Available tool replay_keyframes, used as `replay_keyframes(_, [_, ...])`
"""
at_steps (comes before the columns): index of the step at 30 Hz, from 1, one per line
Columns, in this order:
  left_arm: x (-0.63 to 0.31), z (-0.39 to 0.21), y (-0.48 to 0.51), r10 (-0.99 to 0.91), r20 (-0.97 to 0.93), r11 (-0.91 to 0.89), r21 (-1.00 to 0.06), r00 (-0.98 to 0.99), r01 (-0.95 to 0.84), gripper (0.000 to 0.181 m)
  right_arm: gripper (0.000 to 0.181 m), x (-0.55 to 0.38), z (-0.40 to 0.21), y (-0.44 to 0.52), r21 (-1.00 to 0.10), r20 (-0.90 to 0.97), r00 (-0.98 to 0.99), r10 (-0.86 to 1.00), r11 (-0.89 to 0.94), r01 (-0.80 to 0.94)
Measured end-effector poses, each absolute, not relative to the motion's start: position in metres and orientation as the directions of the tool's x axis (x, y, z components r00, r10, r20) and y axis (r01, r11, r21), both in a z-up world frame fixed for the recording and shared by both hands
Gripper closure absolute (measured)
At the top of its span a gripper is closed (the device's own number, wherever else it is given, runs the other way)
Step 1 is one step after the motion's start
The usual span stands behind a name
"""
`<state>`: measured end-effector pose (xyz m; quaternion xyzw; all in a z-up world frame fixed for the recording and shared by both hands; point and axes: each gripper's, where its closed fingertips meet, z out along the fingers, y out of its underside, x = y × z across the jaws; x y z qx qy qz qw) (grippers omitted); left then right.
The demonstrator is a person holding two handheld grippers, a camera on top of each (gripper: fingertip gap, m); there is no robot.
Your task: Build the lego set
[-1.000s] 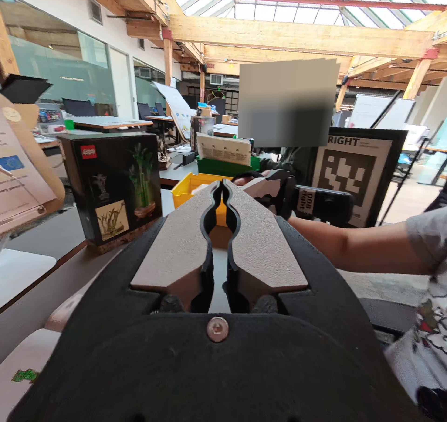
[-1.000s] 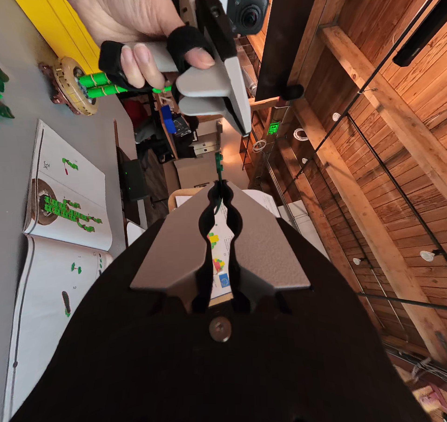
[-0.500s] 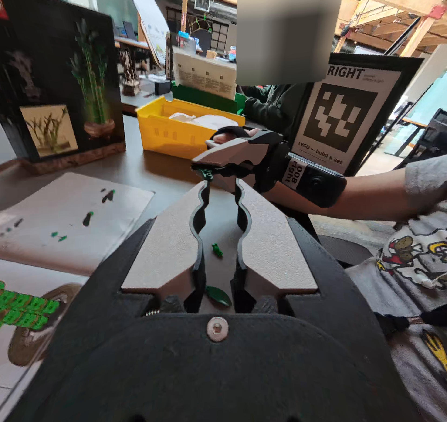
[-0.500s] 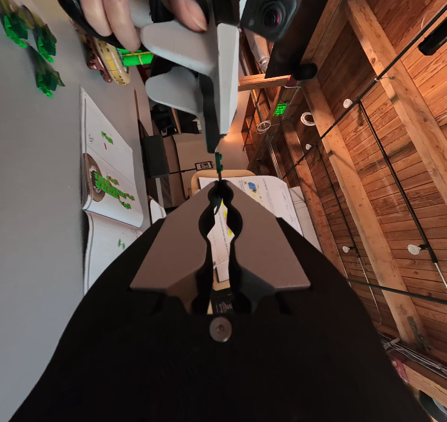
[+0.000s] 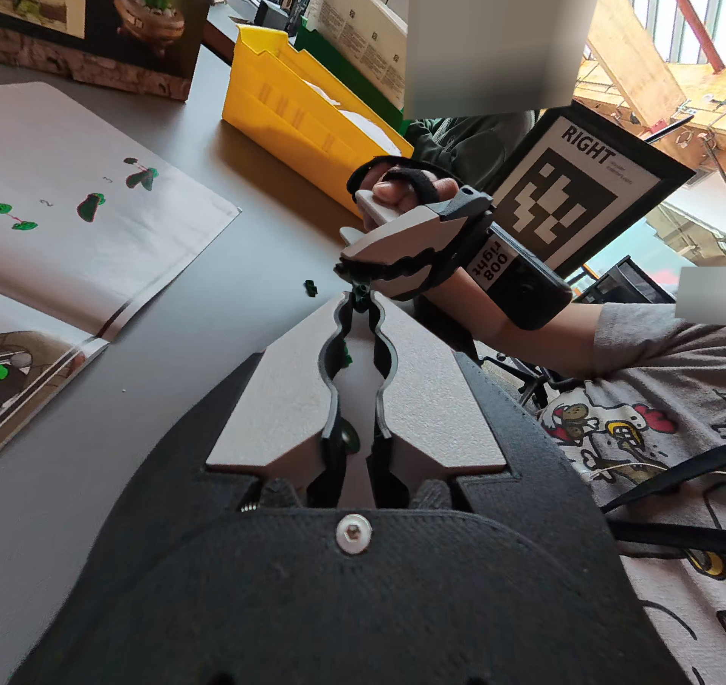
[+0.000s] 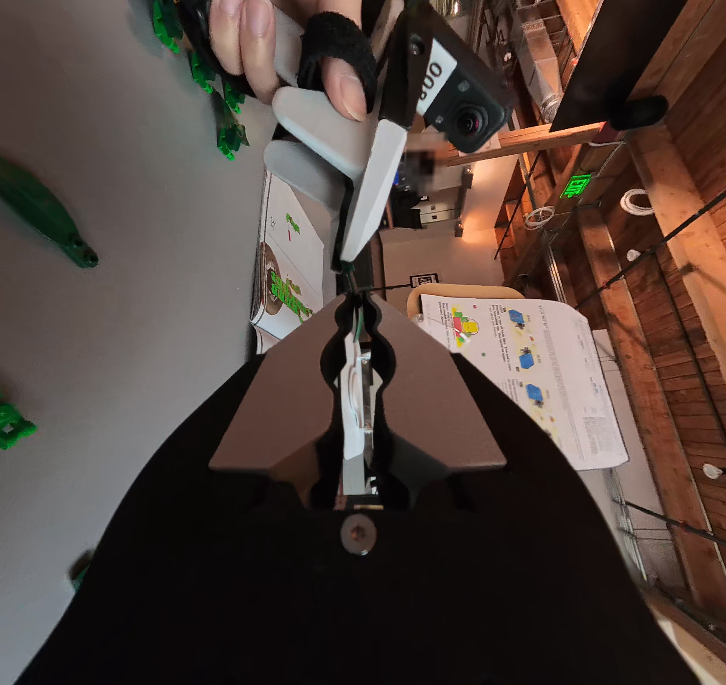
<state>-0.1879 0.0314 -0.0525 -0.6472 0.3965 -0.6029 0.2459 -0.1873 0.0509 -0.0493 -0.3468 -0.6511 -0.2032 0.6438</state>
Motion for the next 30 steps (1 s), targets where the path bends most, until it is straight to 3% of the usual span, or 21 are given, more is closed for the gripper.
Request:
replay_keyframes(5, [-0.198, -0.057, 0.044, -0.827, 0.561, -0.554, -0.803, 0.036, -0.218, 0.176, 0.169, -0.17, -0.049, 0.063, -0.296, 0.946, 0.144, 0.29, 0.593, 0.748])
replay_keyframes(8, [-0.204, -0.059, 0.049, -0.877, 0.473, -0.48, -0.851, 0.085, -0.215, 0.176, 0.169, -0.16, -0.049, 0.067, -0.536, 0.823, 0.296, 0.485, 0.49, 0.688])
replay_keyframes(11, [-0.203, -0.043, 0.048, -0.916, 0.392, -0.401, -0.905, 0.085, -0.139, 0.176, 0.162, -0.16, -0.043, 0.069, -0.853, 0.476, 0.482, 0.736, 0.255, 0.455])
replay_keyframes(13, [-0.204, -0.035, 0.051, -0.94, 0.313, -0.327, -0.939, 0.133, -0.103, 0.176, 0.155, -0.166, -0.04, 0.066, -0.972, 0.114, 0.498, 0.859, -0.009, 0.237])
replay_keyframes(15, [-0.204, -0.029, 0.053, -0.961, 0.208, -0.227, -0.97, 0.181, -0.093, 0.176, 0.148, -0.169, -0.031, 0.069, -0.954, -0.276, 0.451, 0.849, -0.298, -0.023])
replay_keyframes(18, [-0.204, -0.019, 0.052, -0.969, 0.093, -0.112, -0.991, 0.228, -0.074, 0.176, 0.156, -0.17, -0.012, 0.07, -0.774, -0.621, 0.22, 0.752, -0.547, -0.318])
replay_keyframes(20, [-0.203, -0.015, 0.051, -0.965, 0.047, -0.066, -0.996, 0.257, -0.067, 0.176, 0.155, -0.171, -0.012, 0.072, -0.705, -0.69, 0.156, 0.707, -0.606, -0.37])
replay_keyframes(25, [-0.201, -0.013, 0.049, -0.95, -0.071, 0.042, -0.994, 0.306, -0.1, 0.176, 0.153, -0.188, -0.002, 0.059, -0.655, -0.719, 0.049, 0.693, -0.653, -0.38])
replay_keyframes(30, [-0.195, -0.011, 0.043, -0.954, -0.052, 0.028, -0.996, 0.296, -0.082, 0.175, 0.154, -0.206, -0.01, 0.06, -0.662, -0.718, 0.102, 0.688, -0.63, -0.406])
